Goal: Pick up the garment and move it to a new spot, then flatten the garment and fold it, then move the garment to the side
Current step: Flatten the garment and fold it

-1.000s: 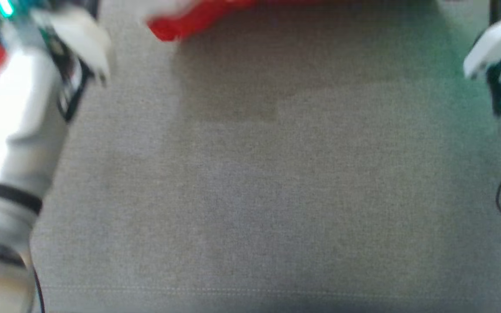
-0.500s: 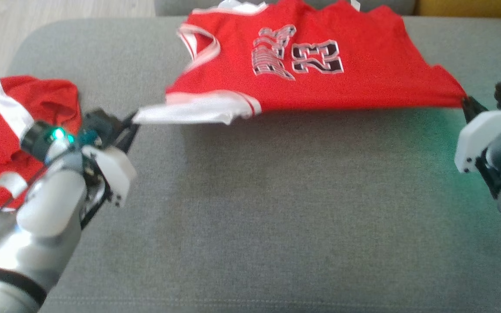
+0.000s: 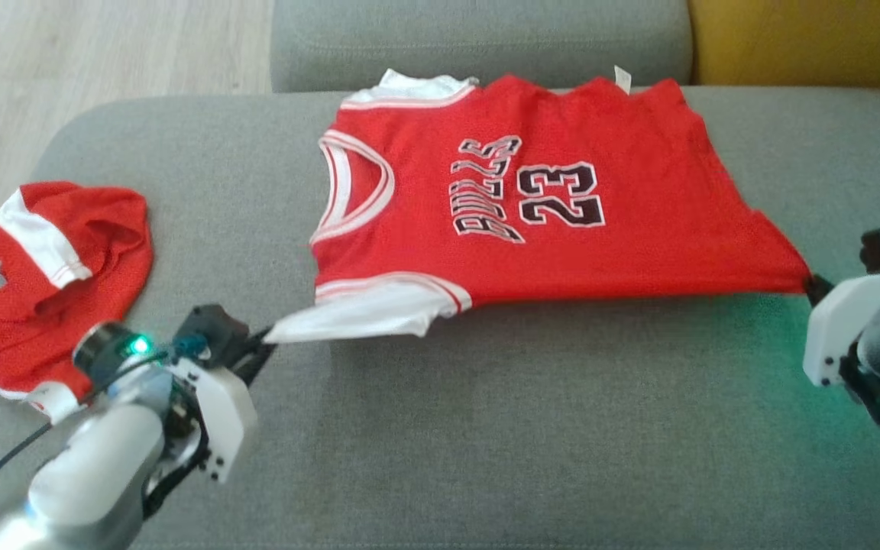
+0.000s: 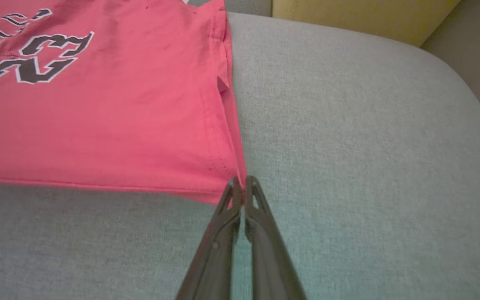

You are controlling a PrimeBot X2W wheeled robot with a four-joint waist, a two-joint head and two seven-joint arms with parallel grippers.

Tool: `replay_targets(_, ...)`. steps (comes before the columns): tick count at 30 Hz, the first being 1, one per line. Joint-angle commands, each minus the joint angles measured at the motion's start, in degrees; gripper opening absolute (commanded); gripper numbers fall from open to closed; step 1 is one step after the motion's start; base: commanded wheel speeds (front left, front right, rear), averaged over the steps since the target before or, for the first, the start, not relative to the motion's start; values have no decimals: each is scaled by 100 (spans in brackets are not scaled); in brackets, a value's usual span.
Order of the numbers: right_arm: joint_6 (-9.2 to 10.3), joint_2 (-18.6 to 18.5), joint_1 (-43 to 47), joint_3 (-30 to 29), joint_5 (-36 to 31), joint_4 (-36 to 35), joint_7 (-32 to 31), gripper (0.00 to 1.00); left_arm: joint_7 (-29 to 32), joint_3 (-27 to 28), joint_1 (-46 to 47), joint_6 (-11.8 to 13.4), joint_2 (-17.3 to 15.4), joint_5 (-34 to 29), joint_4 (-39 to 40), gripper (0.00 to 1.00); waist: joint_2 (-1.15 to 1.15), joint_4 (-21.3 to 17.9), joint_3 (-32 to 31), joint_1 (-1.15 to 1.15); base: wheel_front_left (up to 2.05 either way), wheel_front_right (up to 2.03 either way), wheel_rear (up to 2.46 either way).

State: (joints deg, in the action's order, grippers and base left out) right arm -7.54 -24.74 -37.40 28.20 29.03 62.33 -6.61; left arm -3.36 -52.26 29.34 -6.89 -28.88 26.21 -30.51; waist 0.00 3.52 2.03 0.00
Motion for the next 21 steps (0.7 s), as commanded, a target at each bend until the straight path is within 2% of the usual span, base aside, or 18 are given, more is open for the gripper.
replay_targets(1,5,-260,47,128,137,-202,-79,0,83,229,178,7,-341,97,221,0,0,-11,-68,0,0,0,0)
replay_targets(8,5,-619,427,526,687,-697,-740,0,601,158,-236,-8,-666,435,923,0,0,-55,-301,0,0,0,0)
replay_targets(15,5,-1023,854,903,1437,-1452,-1806,0,1213,123,-721,-25,-1011,1057,1798,0,0,-100,-457,0,0,0,0)
replay_targets(21,5,-1388,1193,945,2047,-1997,-2778,0,1642,129,-1030,-27,-1337,1524,2439,0,0,-118,-533,0,0,0,0)
